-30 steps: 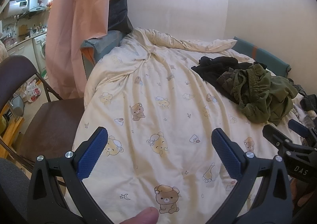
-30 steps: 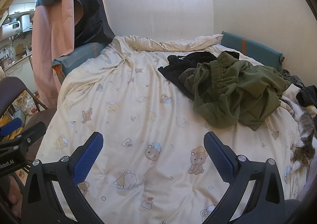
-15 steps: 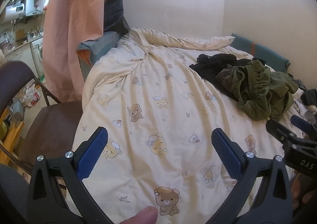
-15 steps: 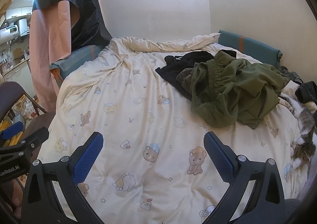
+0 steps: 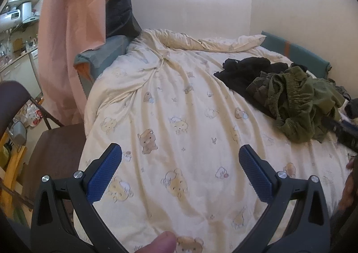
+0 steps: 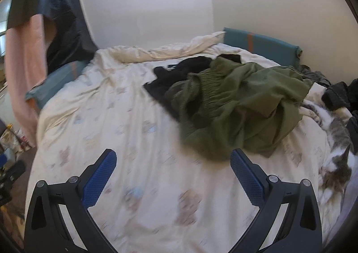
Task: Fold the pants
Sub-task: 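Reach the right tool into the olive-green pants and grasp the fabric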
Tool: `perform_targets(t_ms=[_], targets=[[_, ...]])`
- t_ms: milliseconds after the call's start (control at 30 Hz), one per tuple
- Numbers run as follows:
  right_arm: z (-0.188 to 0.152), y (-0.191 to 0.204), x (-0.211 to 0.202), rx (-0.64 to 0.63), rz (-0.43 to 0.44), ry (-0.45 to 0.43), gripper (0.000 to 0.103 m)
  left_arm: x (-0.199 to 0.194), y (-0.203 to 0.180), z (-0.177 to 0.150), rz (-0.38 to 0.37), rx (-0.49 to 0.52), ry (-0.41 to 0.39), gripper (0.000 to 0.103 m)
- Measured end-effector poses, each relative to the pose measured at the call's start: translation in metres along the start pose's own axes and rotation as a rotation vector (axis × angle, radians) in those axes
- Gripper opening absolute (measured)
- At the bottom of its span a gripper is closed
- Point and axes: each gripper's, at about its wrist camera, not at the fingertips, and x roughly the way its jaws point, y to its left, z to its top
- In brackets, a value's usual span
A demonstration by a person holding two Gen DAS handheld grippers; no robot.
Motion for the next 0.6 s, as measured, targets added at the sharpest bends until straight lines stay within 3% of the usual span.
perform_targets(t_ms=[133, 333, 567, 600], targets=[[0.016, -0.025, 0.03, 0.032, -0.041, 0.019, 0.103, 0.026, -0.009, 0.008, 0.001, 0.02, 0.04, 0.103], [0.028, -0.055, 0.095, 0.073, -0.128, 0.12, 0.103, 0.058, -0.006, 0.012, -0.007, -0.007, 0.09, 0.103], [0.026, -0.076, 0.162, 0.101, -0.208, 0.22, 0.102, 0.077, 0.002, 0.006, 0.014, -0.01, 0.13, 0.103], [0.025, -0.079, 0.166, 0.108, -0.219, 0.224, 0.098, 0.078, 0.004, 0.005, 0.016, -0.013, 0.134, 0.103]])
